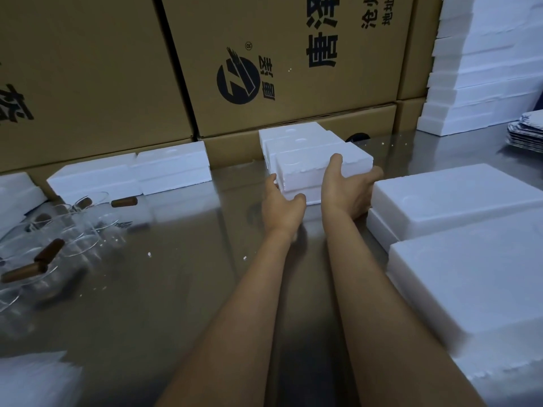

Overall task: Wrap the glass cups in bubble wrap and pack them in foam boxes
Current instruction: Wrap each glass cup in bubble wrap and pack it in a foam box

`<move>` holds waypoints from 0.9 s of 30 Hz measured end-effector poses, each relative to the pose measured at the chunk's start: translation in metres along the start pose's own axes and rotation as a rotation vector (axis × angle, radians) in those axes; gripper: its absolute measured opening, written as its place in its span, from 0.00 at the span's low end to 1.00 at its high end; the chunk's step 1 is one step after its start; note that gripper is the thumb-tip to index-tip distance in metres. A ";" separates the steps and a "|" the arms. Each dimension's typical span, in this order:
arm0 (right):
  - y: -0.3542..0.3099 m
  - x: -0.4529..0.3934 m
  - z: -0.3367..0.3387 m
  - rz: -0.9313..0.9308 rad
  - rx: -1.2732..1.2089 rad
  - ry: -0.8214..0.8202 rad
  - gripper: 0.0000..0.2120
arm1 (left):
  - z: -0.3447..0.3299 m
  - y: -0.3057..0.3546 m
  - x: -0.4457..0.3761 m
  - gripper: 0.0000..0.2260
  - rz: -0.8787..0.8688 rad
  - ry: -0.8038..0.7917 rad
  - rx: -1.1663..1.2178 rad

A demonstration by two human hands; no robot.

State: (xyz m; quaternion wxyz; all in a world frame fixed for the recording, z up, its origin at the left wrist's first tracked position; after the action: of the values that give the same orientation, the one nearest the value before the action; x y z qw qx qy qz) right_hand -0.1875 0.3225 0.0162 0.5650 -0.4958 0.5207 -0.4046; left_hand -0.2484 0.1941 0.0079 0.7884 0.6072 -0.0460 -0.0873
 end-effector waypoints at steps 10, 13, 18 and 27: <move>-0.016 0.054 0.021 0.227 0.184 -0.084 0.32 | 0.035 -0.005 0.052 0.31 0.014 0.110 0.049; -0.020 0.079 0.037 0.239 0.166 -0.153 0.34 | 0.054 -0.007 0.079 0.31 0.020 0.148 0.086; -0.026 0.113 0.074 0.268 0.108 -0.281 0.33 | 0.087 -0.018 0.131 0.32 0.027 0.148 0.069; -0.030 0.158 0.135 0.279 0.122 -0.531 0.20 | 0.154 -0.027 0.216 0.25 0.049 0.148 0.136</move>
State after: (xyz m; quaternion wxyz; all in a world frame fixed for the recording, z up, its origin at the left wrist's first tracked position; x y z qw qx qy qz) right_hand -0.0318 0.1823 0.0115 0.7600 -0.4732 0.3929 -0.2100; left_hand -0.0667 -0.0005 0.0139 0.7484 0.6630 -0.0080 -0.0196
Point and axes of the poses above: each hand's wrist, its own x-axis away from the middle knuckle, its own z-axis out of the back of the hand, y = z × x, the point moved 5 cm from there along -x, towards the middle knuckle, and after that the axes turned 9 degrees about z, right-handed, at the moved point
